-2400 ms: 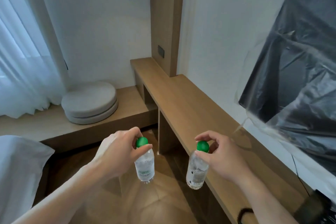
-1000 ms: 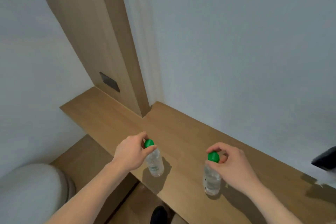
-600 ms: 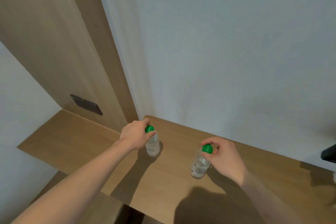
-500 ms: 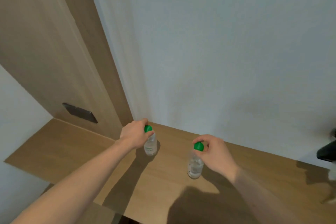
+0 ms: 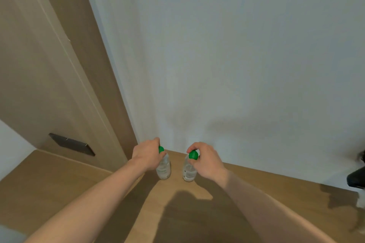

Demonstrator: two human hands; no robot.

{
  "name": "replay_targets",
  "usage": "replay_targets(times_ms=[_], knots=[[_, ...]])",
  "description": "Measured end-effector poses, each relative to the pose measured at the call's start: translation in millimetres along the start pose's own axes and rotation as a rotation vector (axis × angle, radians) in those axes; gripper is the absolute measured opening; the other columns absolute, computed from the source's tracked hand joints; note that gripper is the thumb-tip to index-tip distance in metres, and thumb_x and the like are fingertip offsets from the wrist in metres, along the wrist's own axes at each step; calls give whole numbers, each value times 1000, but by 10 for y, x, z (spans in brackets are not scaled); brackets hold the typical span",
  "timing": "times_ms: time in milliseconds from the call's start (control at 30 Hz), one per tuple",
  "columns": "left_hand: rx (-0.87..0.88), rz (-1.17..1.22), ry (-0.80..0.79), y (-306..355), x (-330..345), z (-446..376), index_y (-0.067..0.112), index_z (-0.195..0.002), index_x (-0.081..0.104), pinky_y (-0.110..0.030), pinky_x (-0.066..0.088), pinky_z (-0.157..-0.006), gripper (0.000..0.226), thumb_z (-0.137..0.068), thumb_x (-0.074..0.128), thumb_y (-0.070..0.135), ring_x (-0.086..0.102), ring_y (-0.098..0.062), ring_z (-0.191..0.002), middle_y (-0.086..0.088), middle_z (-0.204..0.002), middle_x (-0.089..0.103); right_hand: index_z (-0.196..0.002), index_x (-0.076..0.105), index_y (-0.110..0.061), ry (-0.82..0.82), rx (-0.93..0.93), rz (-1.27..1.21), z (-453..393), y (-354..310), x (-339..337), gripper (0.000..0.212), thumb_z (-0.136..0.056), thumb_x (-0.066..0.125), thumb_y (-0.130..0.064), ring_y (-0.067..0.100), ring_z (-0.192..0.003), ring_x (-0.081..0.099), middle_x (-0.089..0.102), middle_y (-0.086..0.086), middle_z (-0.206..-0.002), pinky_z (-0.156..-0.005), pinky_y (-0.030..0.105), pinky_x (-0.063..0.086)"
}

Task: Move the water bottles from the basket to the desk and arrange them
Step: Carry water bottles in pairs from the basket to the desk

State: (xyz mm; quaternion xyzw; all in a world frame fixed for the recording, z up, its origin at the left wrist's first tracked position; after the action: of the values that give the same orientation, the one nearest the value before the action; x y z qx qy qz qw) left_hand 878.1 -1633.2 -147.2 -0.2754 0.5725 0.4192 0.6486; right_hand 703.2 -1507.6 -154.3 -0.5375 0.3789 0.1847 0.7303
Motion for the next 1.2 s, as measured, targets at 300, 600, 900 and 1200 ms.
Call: replay_targets(times_ms=[300, 600, 900, 1200], knots=[[39, 6, -60, -40, 223, 357, 25, -103, 53, -38, 56, -77, 31, -96, 57, 55, 65, -23, -88, 3, -98, 66, -106, 68, -34, -32, 56, 52, 99, 225, 358, 25, -87, 71, -18, 8, -96, 64, 67, -16, -104, -77, 15, 47], [71, -16, -112, 94, 275, 844, 23, -101, 51, -36, 55, -73, 31, -98, 59, 53, 62, -20, -81, 4, -90, 60, -106, 68, -30, 8, 99, -6, 520, 289, 352, 25, -88, 69, -13, 11, -104, 61, 66, -11, -111, -91, 29, 52], [70, -4, -97, 235, 295, 1348, 26, -107, 48, -30, 50, -67, 34, -98, 59, 58, 58, -14, -79, 8, -94, 63, -151, 53, -26, -113, 134, -22, 715, 187, 192, 61, -94, 73, -17, 21, -132, 57, 57, -5, -149, -115, 36, 46], [20, -53, -54, 501, -169, 1908, 30, -148, 43, -37, 55, -85, 67, -95, 52, 69, 66, -22, -114, 4, -131, 67, -159, 39, -38, -130, 119, -153, 1978, 406, -364, 67, -100, 71, -33, 6, -127, 54, 40, -17, -159, -102, 21, 43]])
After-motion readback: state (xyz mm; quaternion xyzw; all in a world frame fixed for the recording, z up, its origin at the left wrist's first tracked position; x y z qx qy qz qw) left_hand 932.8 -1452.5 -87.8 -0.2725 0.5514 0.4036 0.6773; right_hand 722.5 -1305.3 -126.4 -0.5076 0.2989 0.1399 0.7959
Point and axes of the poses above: each hand's wrist, its own z-axis away from the middle knuckle, its own x-axis out of the palm, y = z × x, the point moved 7 cm from there along -z, towards the middle knuckle
